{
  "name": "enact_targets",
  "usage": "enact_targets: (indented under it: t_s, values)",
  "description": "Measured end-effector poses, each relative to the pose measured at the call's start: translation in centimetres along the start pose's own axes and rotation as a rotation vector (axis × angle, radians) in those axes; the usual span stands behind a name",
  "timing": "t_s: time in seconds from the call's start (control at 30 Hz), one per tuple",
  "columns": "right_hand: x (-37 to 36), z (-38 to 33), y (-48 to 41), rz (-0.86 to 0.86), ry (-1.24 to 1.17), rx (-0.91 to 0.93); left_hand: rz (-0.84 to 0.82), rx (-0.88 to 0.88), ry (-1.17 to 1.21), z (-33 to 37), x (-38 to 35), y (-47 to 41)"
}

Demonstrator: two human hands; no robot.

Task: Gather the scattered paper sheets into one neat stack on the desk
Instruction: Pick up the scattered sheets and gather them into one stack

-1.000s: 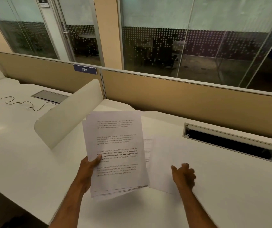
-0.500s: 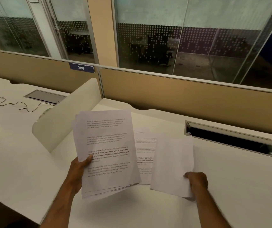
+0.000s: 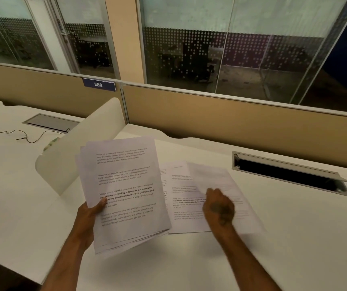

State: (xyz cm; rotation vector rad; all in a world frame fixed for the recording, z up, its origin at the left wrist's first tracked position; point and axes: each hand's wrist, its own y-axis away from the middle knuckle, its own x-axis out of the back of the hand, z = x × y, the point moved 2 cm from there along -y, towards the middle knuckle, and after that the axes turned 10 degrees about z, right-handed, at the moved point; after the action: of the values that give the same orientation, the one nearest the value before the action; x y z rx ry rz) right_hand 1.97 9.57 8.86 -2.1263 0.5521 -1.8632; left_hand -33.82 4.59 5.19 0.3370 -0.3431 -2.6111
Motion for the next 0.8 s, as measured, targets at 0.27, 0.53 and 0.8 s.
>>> enact_targets:
  t_s: [0.27, 0.53, 0.8]
  values:
    - [-6.5, -2.7, 6.6, -0.549, -0.234, -0.22, 0.044, 0.013, -0.004, -0.1, 1.4, 0.5]
    - [-7.8, 7.8, 4.9, -0.464, -0.078, -0.727, 0.073, 0.032, -0.01, -0.3, 2.0, 0.0]
    - [-7.8, 10.1, 3.5, -0.571, -0.327, -0.96, 0.059, 0.035, -0.024, -0.6, 0.9, -0.7]
